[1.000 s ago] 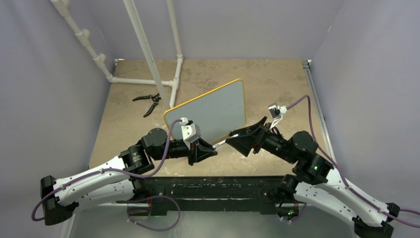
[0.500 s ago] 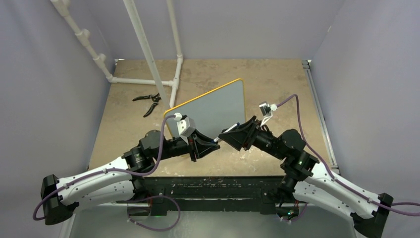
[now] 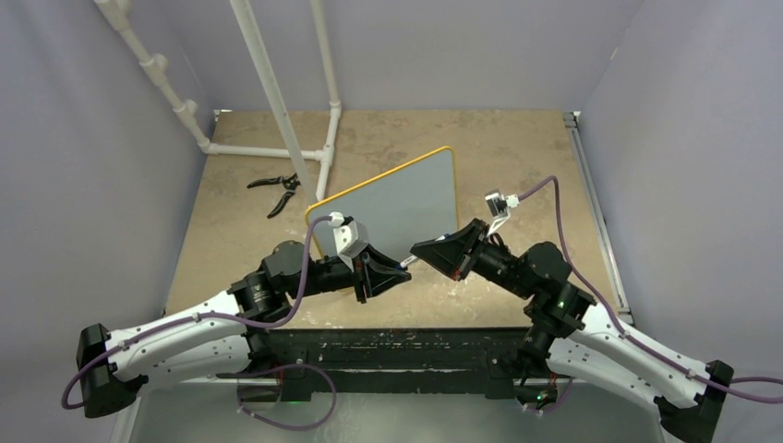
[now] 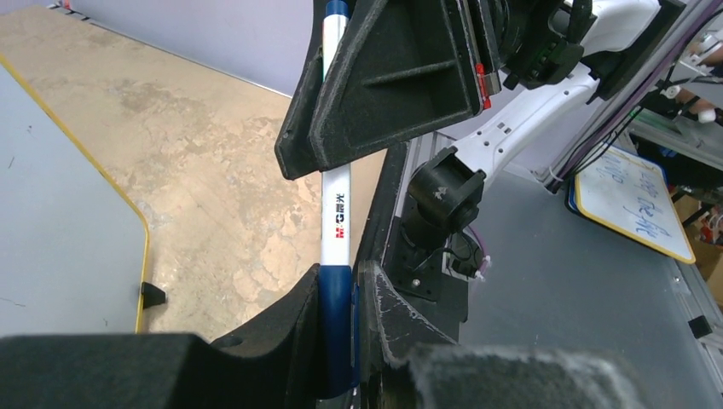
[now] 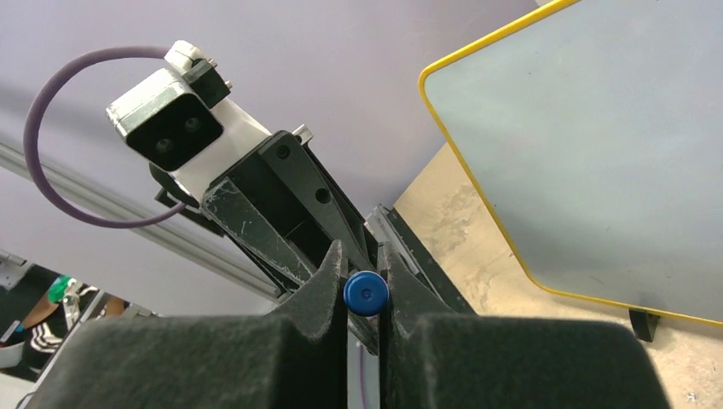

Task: Write a sentence on the whiteboard
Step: Open the whiteboard marker at the center of the board, then place the pen cap at the center of the board.

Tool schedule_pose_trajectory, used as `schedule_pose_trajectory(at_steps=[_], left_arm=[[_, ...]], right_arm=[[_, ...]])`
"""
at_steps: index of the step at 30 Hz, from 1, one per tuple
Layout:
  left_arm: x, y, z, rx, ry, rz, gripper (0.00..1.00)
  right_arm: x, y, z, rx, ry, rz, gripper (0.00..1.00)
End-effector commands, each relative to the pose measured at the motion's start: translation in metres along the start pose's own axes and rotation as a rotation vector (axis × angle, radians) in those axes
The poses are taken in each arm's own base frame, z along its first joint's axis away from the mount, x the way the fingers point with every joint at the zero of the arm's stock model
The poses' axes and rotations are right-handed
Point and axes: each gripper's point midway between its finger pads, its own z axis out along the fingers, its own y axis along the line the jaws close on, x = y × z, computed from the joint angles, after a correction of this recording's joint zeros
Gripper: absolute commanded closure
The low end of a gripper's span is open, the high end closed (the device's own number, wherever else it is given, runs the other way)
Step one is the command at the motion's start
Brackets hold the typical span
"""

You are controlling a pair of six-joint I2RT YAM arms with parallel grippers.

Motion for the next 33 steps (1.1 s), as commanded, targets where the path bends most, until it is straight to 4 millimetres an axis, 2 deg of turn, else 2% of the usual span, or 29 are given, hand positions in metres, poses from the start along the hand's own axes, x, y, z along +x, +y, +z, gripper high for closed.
schedule_pose_trajectory(at_steps=[1,5,10,14,18,23,27,30,33], left_arm=[[-0.010,-0.003,-0.004,0.009,-0.002,0.043,1.00],[-0.002,-0.013,-0.009,0.068,0.033,0.050,1.00],[0.009,-0.011,-0.015,0.059,0.076,0.062,1.00],[0.020,-0.005,-0.010,0.045,0.113,0.057,1.00],[0.043,0.013,0.010,-0.013,0.177,0.034,1.00],[0.071,0.032,0.042,-0.083,0.201,0.020,1.00],[0.111,0.044,0.073,-0.162,0.276,0.046,1.00],[0.140,0.044,0.092,-0.186,0.317,0.053,1.00],[0.171,0.054,0.103,-0.241,0.373,0.077,1.00]], right_arm=[[-0.034,0.011,-0.011,0.024,-0.120,-0.065,1.00],[-0.065,0.032,-0.033,0.001,-0.239,-0.105,1.00],[-0.090,0.037,-0.052,0.088,-0.293,-0.172,1.00],[-0.108,0.036,-0.067,0.139,-0.358,-0.210,1.00],[-0.119,0.022,-0.067,0.244,-0.381,-0.262,1.00],[-0.128,-0.014,-0.068,0.465,-0.389,-0.310,1.00],[-0.127,-0.041,-0.075,0.591,-0.405,-0.320,1.00],[-0.126,-0.053,-0.081,0.646,-0.421,-0.311,1.00],[-0.125,-0.060,-0.086,0.676,-0.435,-0.302,1.00]])
